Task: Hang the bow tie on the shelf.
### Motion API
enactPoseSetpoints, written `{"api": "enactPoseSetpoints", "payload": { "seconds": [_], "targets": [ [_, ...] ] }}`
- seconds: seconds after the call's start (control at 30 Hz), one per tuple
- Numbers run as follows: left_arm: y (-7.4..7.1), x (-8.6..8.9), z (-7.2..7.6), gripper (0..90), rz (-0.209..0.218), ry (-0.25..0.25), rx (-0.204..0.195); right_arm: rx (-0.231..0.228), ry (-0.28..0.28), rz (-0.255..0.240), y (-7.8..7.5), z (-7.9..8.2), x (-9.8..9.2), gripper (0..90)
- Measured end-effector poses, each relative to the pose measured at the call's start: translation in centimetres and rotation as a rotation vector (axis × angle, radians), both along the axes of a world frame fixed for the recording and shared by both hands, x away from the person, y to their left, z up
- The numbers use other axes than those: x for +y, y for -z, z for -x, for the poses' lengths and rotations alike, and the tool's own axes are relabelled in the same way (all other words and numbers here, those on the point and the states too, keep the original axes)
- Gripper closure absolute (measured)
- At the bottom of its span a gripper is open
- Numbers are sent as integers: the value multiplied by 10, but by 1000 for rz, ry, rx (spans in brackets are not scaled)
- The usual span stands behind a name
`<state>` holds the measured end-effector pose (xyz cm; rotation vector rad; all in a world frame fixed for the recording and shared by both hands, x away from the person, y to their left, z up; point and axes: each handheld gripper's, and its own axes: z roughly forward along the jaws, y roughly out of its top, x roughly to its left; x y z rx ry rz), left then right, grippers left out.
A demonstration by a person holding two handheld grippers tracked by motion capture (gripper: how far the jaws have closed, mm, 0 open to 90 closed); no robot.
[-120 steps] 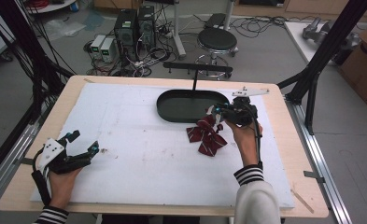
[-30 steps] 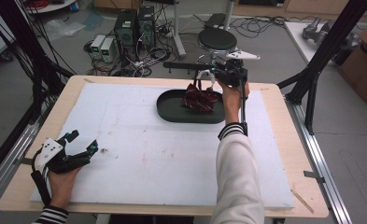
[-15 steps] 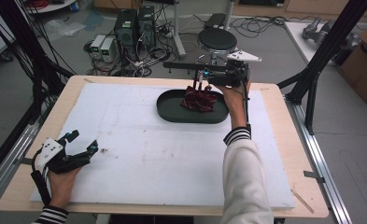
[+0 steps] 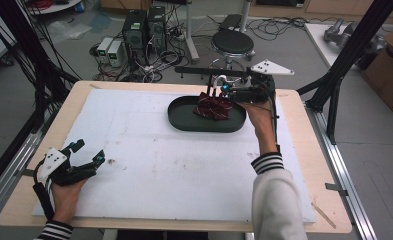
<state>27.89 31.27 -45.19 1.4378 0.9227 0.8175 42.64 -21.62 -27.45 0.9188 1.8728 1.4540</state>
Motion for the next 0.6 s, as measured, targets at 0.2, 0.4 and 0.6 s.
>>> {"api": "enactPoseSetpoints", "payload": {
  "seconds": [0.2,0.4,0.6],
  "targets": [
    [0,0,0,147,0,0,4,-27,-20,3,15,49,-17,3],
    [0,0,0,147,-9,-1,1,-67,19,-30,49,105,-40,3],
    [0,-1,1,146,-8,-2,-6,-79,77,-66,97,149,-58,4]
  ]
}}
